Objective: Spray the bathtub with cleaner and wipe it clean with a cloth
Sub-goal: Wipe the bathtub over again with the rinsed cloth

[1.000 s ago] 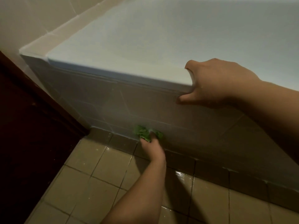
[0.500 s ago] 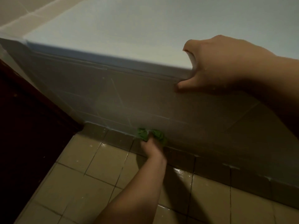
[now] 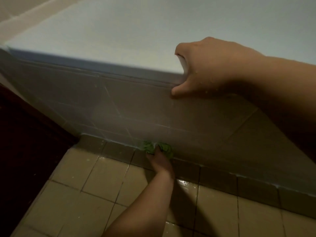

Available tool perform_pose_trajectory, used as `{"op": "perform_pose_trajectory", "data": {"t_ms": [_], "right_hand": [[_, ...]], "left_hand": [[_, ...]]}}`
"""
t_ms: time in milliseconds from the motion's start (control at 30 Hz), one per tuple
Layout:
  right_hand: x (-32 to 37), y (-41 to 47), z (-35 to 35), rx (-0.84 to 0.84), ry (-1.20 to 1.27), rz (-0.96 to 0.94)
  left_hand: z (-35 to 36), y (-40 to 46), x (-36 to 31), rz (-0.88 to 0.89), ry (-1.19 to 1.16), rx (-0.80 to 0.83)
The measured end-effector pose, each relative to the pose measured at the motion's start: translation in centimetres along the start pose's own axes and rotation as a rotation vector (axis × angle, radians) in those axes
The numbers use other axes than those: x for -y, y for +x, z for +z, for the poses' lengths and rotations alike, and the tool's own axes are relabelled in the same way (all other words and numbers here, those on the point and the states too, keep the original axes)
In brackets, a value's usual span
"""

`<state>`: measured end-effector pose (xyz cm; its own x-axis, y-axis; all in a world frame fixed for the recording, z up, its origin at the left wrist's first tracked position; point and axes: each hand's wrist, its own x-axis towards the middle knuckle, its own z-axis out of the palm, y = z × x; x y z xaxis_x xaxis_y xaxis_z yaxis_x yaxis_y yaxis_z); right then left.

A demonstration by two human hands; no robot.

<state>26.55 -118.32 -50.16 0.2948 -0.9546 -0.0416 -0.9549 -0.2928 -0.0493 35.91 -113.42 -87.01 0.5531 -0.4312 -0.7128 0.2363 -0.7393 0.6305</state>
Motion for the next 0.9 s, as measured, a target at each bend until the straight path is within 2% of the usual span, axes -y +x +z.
{"op": "perform_pose_trajectory", "data": {"t_ms": [33, 100, 133, 200, 300, 367, 467, 533, 600, 700, 767, 900], "right_hand": [[0.2, -0.1, 0.0, -0.006, 0.011, -0.002], [0.1, -0.1, 0.1, -0.023, 0.023, -0.004], [0.0, 0.0, 0.2, -0.027, 0.029, -0.013], [0.2, -0.1, 0.1, -0.04, 0.062, -0.033], [0.6, -0.7, -0.1, -0.051, 0.095, -0.048], [0.7, -1.3, -0.3, -0.064, 0.077, -0.049], [0.7, -2.3, -0.5, -0.1, 0.054, -0.035], [0.4, -2.8, -0.6, -0.103, 0.031, -0.02], [-0.5, -3.5, -0.8, -0.075, -0.011, 0.002], [-4.0, -5.8, -0.8, -0.003, -0.092, 0.105], [-6.4, -7.7, -0.4, -0.014, -0.146, 0.178], [-7.1, -7.8, 0.3, -0.076, -0.152, 0.163]], "left_hand": [[-0.5, -0.6, -0.6, 0.16, 0.11, 0.029], [-0.7, -0.9, -1.6, 0.018, -0.642, 0.051], [-0.6, -1.3, -1.4, 0.028, -0.713, 0.083], [-0.1, -1.4, -0.5, 0.094, -0.634, 0.045], [0.2, -3.9, 0.2, 0.179, -0.599, 0.158], [-0.2, -5.1, -0.2, 0.27, -0.486, 0.155], [-1.6, -5.3, -1.9, 0.357, -0.38, 0.048], [-2.4, -5.6, -2.7, 0.368, -0.338, 0.016], [-2.6, -6.0, -2.7, 0.329, -0.369, 0.087], [-2.8, -6.0, -1.7, 0.339, -0.301, 0.084], [-2.4, -5.5, -1.2, 0.336, -0.3, 0.116], [-0.7, -5.0, 2.1, 0.346, -0.178, 0.142]]}}
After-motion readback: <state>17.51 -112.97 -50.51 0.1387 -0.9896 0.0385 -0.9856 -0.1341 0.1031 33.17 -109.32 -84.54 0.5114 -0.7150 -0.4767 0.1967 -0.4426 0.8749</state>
